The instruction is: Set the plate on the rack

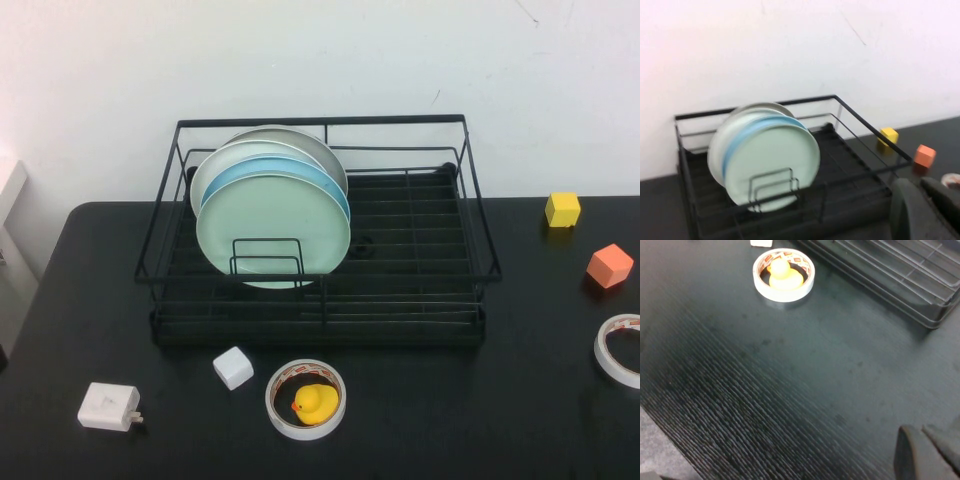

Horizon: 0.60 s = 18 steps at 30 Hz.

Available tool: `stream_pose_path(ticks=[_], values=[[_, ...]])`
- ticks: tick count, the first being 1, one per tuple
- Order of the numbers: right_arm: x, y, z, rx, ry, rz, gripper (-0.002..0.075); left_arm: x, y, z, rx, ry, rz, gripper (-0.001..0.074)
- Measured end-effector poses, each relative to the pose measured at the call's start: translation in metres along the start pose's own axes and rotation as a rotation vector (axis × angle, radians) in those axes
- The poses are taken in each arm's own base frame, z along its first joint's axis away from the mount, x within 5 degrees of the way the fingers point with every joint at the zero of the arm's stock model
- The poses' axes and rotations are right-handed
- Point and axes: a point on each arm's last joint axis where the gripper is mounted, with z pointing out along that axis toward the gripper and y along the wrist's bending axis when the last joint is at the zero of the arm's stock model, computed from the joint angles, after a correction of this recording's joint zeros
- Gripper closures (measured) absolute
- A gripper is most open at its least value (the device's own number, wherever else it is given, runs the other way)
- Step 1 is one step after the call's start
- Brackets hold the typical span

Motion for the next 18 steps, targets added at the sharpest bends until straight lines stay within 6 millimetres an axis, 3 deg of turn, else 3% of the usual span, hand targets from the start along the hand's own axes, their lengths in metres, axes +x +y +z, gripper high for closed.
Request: stream_pose_path(ticks=[9,18], values=[[0.0,0.0,0.0,-0.001,-0.001,0.002,0.0726,0.06,0.013,-0.022,-0.197,-0.142,-0.013,0.0736],[0.0,0.0,0.0,-0.003,-0.003,0.005,0.0726,0.127,0.028,0.0,-0.286,0.047,-0.193,0.0736]])
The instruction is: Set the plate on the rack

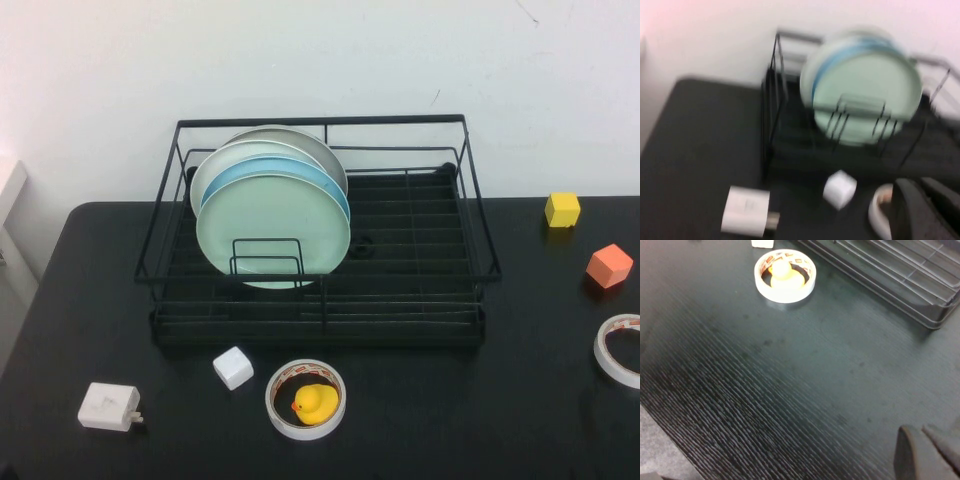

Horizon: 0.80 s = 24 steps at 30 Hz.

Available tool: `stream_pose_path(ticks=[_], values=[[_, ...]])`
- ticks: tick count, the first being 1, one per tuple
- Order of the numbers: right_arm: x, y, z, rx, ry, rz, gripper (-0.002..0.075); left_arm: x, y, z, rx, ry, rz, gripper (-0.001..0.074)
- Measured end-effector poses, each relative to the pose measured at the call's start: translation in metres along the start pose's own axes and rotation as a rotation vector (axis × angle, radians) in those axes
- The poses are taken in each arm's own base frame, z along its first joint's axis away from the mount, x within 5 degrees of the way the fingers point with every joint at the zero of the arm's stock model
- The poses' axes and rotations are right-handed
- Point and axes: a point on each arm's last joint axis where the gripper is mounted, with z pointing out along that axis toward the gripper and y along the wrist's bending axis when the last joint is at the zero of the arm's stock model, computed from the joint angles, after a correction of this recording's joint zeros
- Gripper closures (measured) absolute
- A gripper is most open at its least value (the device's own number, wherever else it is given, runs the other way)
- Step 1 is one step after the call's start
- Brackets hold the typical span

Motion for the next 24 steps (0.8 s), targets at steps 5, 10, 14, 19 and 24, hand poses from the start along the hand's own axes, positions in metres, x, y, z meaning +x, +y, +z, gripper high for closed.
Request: stream_pose_path(ticks=[5,10,14,19,24], values=[[0.0,0.0,0.0,0.0,0.0,0.0,0.0726,0.025,0.011,0.009,-0.034,0.089,0.03,0.0736],[0.0,0.0,0.0,0.0,0.0,0.0,0.0726,0.034,0.018,0.015,-0.048,0.032,-0.011,0.0736],[0.0,0.0,0.0,0.0,0.0,0.0,0.0726,0.033,0.019,0.015,-0.054,0.02,-0.038,0.0736],[0.0,0.0,0.0,0.001,-0.002,0.0,0.0726,0.035,0.019,0.015,-0.06,0.042,-0.018,0.0736],[0.0,0.0,0.0,0.001,-0.002,0.0,0.0726,0.036,0.018,0.015,-0.047,0.051,-0.022,0.0736]])
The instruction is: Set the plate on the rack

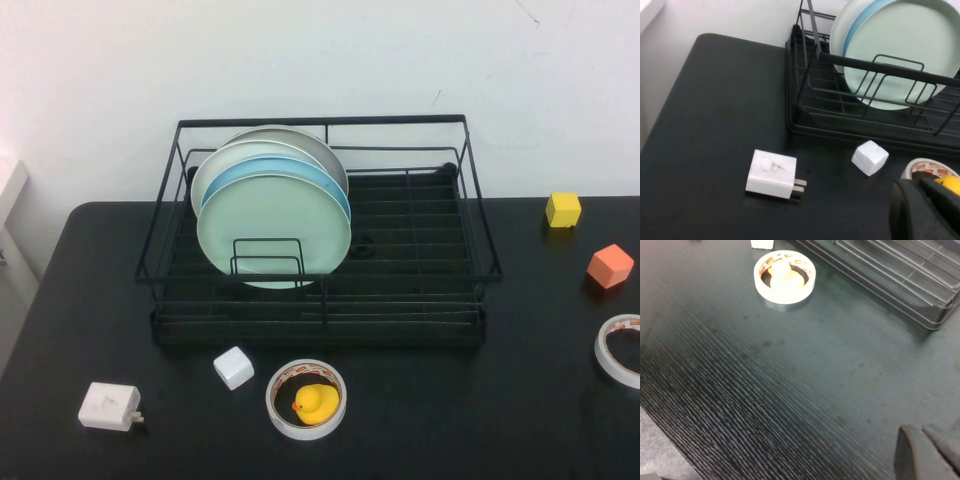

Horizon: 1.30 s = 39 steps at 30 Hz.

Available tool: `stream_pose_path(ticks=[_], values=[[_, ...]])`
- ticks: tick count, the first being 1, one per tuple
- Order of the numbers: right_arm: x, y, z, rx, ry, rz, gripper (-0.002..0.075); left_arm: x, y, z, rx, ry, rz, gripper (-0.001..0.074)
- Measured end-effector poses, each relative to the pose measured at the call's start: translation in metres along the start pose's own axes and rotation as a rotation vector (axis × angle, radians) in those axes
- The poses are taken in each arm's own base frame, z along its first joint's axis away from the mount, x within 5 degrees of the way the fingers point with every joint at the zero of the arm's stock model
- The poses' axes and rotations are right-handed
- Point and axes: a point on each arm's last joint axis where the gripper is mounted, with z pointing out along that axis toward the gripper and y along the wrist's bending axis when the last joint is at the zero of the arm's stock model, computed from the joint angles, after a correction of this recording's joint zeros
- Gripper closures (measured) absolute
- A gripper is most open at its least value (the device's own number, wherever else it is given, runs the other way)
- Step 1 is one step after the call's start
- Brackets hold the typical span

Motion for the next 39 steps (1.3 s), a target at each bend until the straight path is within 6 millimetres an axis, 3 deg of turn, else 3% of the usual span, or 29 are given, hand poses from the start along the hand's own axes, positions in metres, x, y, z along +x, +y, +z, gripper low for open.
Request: stream_pose_path(ticks=[5,39], values=[[0.0,0.0,0.0,0.0,0.0,0.0,0.0726,0.0006,-0.0011,0.0,0.013,0.006,0.083,0.0736],[0.0,0.0,0.0,0.0,0.0,0.0,0.0726,0.0009,-0.0036,-0.0003,0.038,0.011,0.151,0.0736]])
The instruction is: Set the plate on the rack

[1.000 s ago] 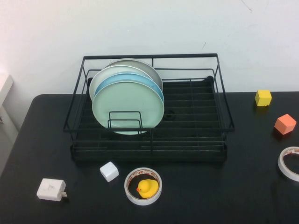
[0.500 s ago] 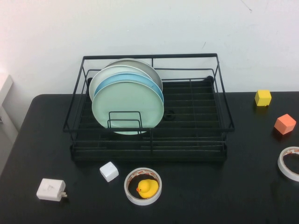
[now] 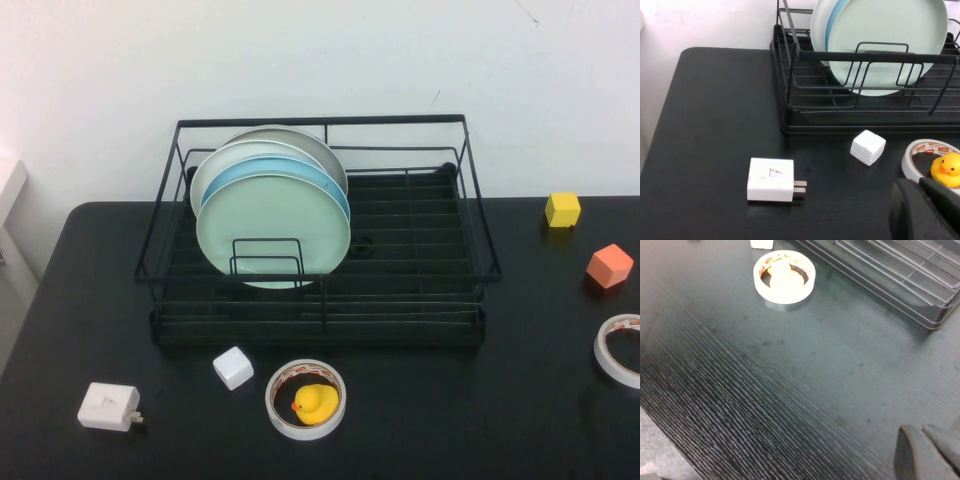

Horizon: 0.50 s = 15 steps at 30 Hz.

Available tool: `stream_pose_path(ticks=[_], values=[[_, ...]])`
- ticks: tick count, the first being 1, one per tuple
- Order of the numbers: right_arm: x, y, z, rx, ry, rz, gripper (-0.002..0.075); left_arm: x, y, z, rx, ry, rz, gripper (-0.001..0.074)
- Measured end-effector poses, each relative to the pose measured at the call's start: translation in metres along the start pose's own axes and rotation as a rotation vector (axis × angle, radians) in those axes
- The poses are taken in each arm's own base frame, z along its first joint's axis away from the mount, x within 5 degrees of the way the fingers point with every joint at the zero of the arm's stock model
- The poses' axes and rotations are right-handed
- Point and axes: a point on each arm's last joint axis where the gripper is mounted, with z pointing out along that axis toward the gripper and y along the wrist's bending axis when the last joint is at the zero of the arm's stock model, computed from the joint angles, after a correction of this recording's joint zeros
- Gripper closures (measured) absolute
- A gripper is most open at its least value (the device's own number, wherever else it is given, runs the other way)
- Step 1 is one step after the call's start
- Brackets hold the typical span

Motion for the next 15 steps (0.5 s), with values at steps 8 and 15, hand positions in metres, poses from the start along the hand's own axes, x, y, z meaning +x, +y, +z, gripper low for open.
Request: stream_pose_path(ticks=[8,15], values=[[0.004,-0.007,-0.022,0.168,-0.111,-0.104,0.0726,0.0,0.0,0.0,0.001,0.0,-0.002,0.0736],[0.022,-0.013,-0.036,0.432,-0.149,-0.1,0.0726,0.0,0.0,0.0,0.001,0.0,-0.002,0.0736]])
